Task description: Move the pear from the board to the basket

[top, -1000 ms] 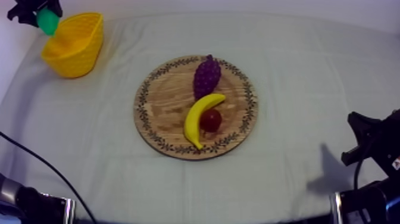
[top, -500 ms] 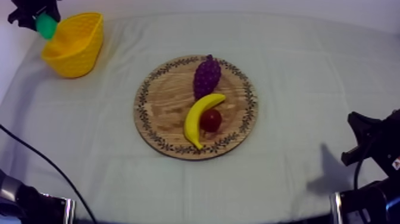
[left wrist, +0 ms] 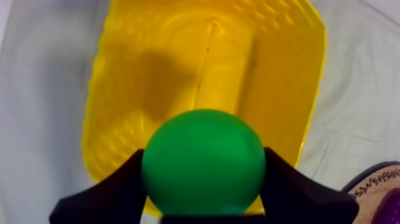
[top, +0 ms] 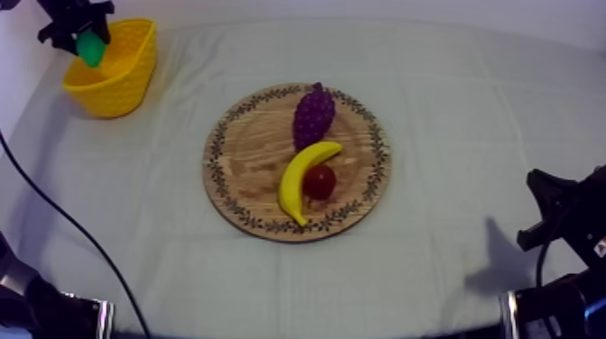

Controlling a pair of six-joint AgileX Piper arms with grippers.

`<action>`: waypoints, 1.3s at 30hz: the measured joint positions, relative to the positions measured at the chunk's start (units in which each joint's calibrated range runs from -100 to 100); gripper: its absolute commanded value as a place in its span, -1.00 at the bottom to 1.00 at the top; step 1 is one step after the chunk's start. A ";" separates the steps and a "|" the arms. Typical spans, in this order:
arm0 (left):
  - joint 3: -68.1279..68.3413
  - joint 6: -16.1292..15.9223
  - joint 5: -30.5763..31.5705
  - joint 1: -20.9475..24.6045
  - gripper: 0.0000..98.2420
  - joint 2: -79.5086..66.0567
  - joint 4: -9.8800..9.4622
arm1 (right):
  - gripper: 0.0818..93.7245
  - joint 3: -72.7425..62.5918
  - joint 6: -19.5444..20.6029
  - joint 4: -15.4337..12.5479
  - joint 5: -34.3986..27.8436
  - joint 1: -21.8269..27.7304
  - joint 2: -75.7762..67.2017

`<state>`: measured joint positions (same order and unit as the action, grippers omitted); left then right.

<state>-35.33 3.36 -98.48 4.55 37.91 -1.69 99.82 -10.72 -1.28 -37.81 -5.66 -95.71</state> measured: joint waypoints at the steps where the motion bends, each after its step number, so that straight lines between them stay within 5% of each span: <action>1: -1.14 -0.18 -0.09 0.00 0.13 1.17 0.15 | -0.99 0.00 0.00 0.00 0.00 0.00 0.00; 17: -14.04 -1.64 -0.24 1.37 0.14 16.28 1.22 | -0.99 0.00 -0.01 0.00 0.00 0.00 0.00; 28: -13.69 -2.32 -0.09 1.48 0.85 17.16 2.56 | -0.99 0.00 -0.01 0.00 0.00 0.00 0.00; 39: -8.12 -2.39 1.36 1.66 0.95 13.31 2.61 | -0.99 0.00 -0.01 0.00 0.00 0.00 0.00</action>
<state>-43.45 0.97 -97.12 6.21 51.22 0.92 99.82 -10.73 -1.28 -37.81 -5.66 -95.71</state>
